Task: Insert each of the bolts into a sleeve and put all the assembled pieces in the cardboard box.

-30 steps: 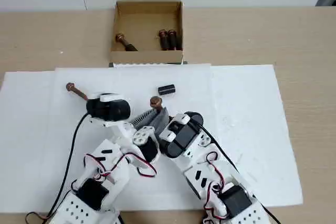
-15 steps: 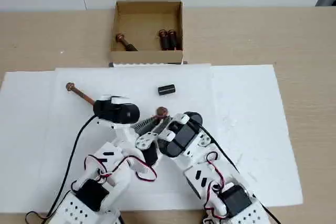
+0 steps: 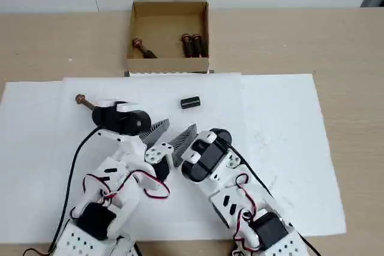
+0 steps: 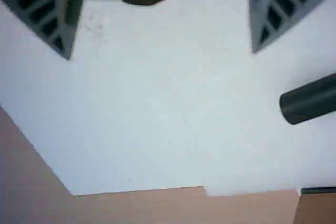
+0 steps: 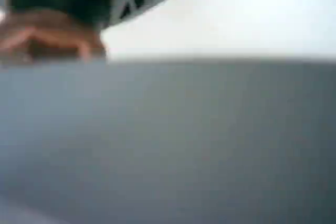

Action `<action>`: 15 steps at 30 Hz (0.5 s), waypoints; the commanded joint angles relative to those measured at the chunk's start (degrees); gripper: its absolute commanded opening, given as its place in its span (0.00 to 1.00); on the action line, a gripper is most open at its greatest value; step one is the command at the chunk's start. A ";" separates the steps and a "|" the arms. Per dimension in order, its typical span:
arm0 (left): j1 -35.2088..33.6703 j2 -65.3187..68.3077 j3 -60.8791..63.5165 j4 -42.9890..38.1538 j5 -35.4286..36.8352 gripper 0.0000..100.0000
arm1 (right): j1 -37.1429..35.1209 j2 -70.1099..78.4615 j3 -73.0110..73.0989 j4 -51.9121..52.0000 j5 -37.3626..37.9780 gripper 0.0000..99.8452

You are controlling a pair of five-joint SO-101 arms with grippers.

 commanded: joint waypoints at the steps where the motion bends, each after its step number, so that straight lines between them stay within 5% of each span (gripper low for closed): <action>1: -2.46 -0.53 -5.93 3.78 -0.53 0.21 | -0.22 -0.75 -2.64 -1.45 0.62 0.00; 7: -14.24 -0.62 -8.57 4.04 -2.37 0.01 | 1.36 -0.75 -2.73 -1.80 0.62 0.00; 15: -27.78 -0.62 -3.74 4.13 -12.92 0.01 | 12.44 -0.75 -3.43 -1.36 0.62 0.00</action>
